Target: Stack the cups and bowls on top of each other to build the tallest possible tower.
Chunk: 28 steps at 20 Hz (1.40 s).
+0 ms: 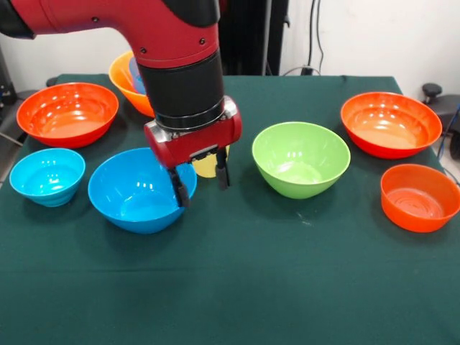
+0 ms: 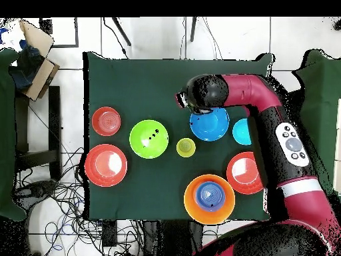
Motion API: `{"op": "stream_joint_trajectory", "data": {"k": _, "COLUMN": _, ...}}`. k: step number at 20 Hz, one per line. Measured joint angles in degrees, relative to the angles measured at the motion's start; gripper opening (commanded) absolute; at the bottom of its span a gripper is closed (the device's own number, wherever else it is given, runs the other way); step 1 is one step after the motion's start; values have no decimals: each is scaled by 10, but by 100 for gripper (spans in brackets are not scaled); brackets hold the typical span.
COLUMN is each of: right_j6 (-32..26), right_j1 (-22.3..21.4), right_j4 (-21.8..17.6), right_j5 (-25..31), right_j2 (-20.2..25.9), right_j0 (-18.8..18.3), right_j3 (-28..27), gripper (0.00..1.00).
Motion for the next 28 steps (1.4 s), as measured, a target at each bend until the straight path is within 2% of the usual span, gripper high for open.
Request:
{"op": "stream_joint_trajectory", "data": {"k": 10, "right_j6": -1, "right_j1": 0, "right_j4": -2, "right_j5": 0, "right_j2": -3, "right_j0": -5, "right_j3": -5, "gripper": 100}}
{"op": "stream_joint_trajectory", "data": {"k": 19, "right_j6": -1, "right_j1": -16, "right_j4": -3, "right_j5": -1, "right_j2": -29, "right_j0": -4, "right_j3": -4, "gripper": 100}}
{"op": "stream_joint_trajectory", "data": {"k": 28, "right_j6": -1, "right_j1": -13, "right_j4": -4, "right_j5": -40, "right_j2": -63, "right_j0": -2, "right_j3": -4, "gripper": 100}}
